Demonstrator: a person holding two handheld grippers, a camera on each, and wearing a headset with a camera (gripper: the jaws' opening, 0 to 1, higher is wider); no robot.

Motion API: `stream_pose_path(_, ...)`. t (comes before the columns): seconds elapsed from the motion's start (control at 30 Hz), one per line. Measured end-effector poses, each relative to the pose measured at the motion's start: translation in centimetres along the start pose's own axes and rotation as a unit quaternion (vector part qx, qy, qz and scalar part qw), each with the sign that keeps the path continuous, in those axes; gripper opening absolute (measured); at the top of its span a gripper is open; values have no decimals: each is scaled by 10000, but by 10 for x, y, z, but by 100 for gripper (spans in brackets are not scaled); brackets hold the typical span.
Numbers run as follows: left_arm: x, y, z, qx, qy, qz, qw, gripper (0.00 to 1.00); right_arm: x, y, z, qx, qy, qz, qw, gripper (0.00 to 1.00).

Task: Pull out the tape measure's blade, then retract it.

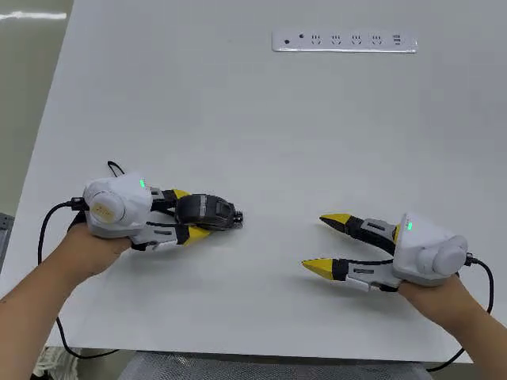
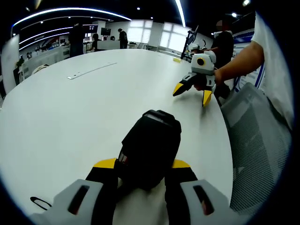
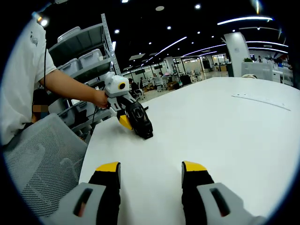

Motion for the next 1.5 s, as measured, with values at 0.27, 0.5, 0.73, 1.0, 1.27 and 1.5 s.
stream_pose_path(0.27, 0, 0, 0, -18, -3, 41, 10000, 35, -2, 1, 5, 33, 34, -61, 10000, 52)
stream_pose_path(0.5, 0, -1, 0, 23, -2, 164, 9999, 34, -11, 1, 21, 154, 184, -223, 9995, 52)
stream_pose_path(0.73, 1, -2, 1, 57, 22, 153, 9999, 34, -16, 6, 40, 252, 409, -404, 9980, 50)
stream_pose_path(1.0, 1, -2, 1, 96, -15, 195, 9998, 34, -22, 6, 58, 317, 548, -503, 9967, 47)
stream_pose_path(1.27, 2, -3, 2, 119, -48, 188, 9997, 34, -28, 8, 73, 283, 609, -611, 9959, 45)
stream_pose_path(1.5, 3, -5, 3, 124, -56, 180, 9997, 34, -29, 13, 84, 318, 673, -768, 9943, 43)
Point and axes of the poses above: the centre of the closed fingertips' face, and the gripper's own axes: z roughly forward along the fingers, x roughly to its left, y roughly out of its top, the point moved 5 cm from there along -z, roughly backward along the fingers, and after that the axes turned 14 degrees about y, right-handed, at the moved point
